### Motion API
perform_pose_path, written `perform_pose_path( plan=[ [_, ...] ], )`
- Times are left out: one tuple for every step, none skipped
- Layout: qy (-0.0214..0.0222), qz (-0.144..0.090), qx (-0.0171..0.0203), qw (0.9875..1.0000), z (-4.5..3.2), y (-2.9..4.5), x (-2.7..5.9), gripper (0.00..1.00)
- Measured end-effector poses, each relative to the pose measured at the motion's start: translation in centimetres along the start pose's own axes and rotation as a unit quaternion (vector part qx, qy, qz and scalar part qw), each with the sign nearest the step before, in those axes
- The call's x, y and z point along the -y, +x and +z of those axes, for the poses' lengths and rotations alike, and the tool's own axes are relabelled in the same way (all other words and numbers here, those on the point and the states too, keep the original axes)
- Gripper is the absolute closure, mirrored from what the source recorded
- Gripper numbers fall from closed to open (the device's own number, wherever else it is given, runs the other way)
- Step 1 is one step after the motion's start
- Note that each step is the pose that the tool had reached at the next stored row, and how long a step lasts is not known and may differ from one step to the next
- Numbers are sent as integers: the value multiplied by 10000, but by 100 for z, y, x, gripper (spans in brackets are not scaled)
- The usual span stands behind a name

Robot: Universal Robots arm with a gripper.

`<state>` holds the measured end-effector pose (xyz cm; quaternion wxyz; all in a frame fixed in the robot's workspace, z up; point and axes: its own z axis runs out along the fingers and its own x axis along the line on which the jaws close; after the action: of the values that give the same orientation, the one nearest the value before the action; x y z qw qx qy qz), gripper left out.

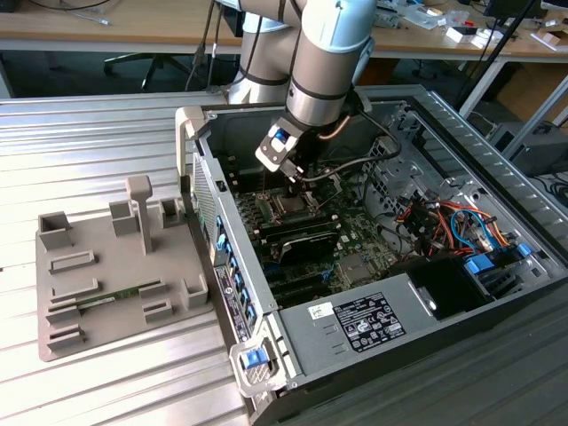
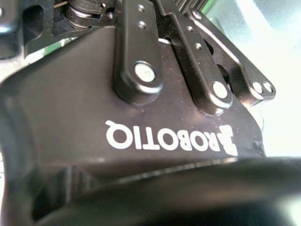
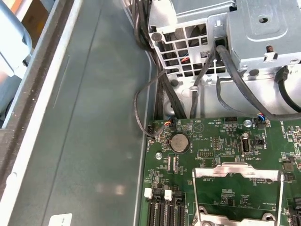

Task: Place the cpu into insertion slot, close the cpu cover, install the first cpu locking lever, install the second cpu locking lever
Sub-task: 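Place the cpu into insertion slot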

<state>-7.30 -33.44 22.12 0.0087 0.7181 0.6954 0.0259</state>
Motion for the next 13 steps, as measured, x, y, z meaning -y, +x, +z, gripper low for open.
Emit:
perform_pose_path(
  plan=[
    [0,0,-1,10000,-13,0,-1,89],
    [0,0,0,10000,-24,1,-1,89],
    [0,0,0,10000,-33,1,-2,89],
    [0,0,-1,10000,-41,1,-2,89],
    [0,0,0,10000,-51,1,-3,89],
    [0,0,0,10000,-58,2,-3,89],
    [0,0,0,10000,-73,2,-4,89],
    [0,0,-1,10000,-85,2,-4,89],
    [0,0,-1,10000,-105,3,-5,89],
    [0,0,-1,10000,-114,3,-6,89],
    [0,0,-1,10000,-119,3,-6,89],
    [0,0,0,10000,-126,3,-6,89],
    [0,0,-1,10000,-136,4,-7,89]
  ],
)
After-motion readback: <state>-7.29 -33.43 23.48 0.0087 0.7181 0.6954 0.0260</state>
